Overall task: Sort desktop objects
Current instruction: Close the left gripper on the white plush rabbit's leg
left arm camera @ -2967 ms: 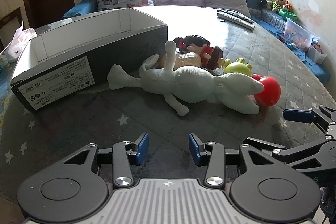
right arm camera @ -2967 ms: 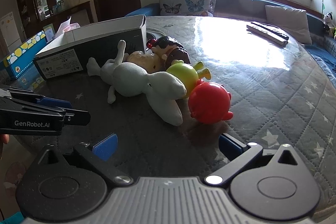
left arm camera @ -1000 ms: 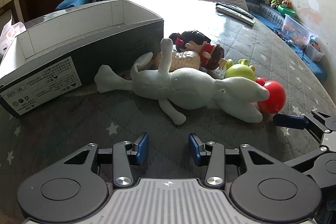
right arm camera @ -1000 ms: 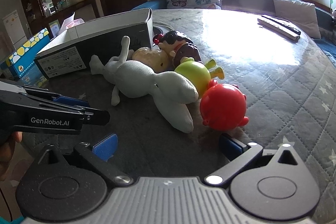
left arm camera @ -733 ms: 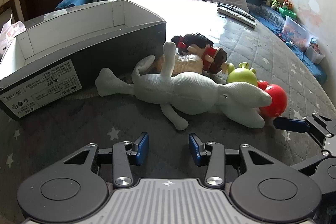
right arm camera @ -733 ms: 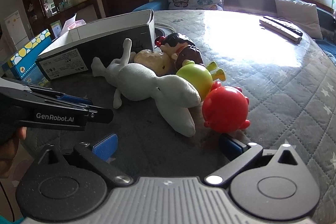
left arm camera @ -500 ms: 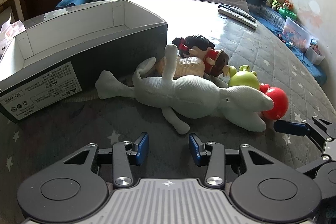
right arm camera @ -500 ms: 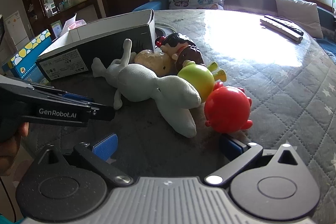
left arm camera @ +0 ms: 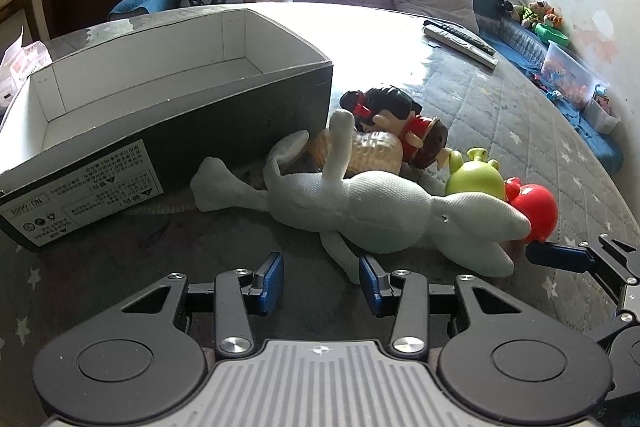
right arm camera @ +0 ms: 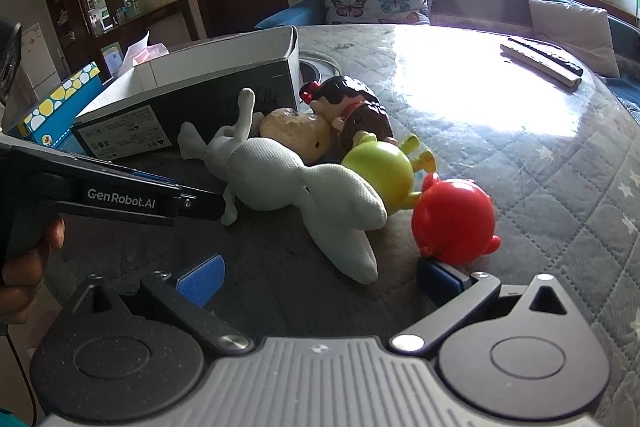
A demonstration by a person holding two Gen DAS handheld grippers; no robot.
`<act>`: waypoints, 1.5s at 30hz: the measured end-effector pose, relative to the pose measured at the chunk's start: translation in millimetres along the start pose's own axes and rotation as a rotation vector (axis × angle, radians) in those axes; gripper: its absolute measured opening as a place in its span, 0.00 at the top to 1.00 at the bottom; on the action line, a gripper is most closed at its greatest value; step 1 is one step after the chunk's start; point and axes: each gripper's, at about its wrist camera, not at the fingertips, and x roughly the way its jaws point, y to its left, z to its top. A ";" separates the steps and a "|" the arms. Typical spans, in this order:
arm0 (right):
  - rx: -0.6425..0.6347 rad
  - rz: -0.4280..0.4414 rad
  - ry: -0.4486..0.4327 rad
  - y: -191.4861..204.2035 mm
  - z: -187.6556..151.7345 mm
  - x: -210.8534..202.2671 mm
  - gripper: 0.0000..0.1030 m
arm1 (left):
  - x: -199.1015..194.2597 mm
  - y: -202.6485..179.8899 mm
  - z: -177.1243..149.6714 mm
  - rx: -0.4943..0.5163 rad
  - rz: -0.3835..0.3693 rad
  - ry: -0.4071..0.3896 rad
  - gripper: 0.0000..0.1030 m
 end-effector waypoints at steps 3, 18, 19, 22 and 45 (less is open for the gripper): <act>-0.003 0.003 -0.010 0.6 2.2 -3.4 0.00 | -2.0 0.3 3.0 -0.001 -0.009 -0.007 0.57; 0.007 0.045 -0.043 -1.3 20.0 -1.7 0.12 | -7.3 0.6 28.5 0.010 -0.075 -0.059 0.59; 0.008 0.044 -0.043 -1.6 21.8 -0.2 0.13 | -6.9 1.0 31.1 0.009 -0.084 -0.063 0.59; 0.015 0.057 -0.041 -3.2 25.8 3.8 0.19 | -2.6 3.7 38.4 0.000 -0.100 -0.065 0.59; -0.023 0.150 -0.035 5.9 41.7 9.6 0.52 | 18.1 26.8 57.2 -0.004 -0.188 -0.039 0.79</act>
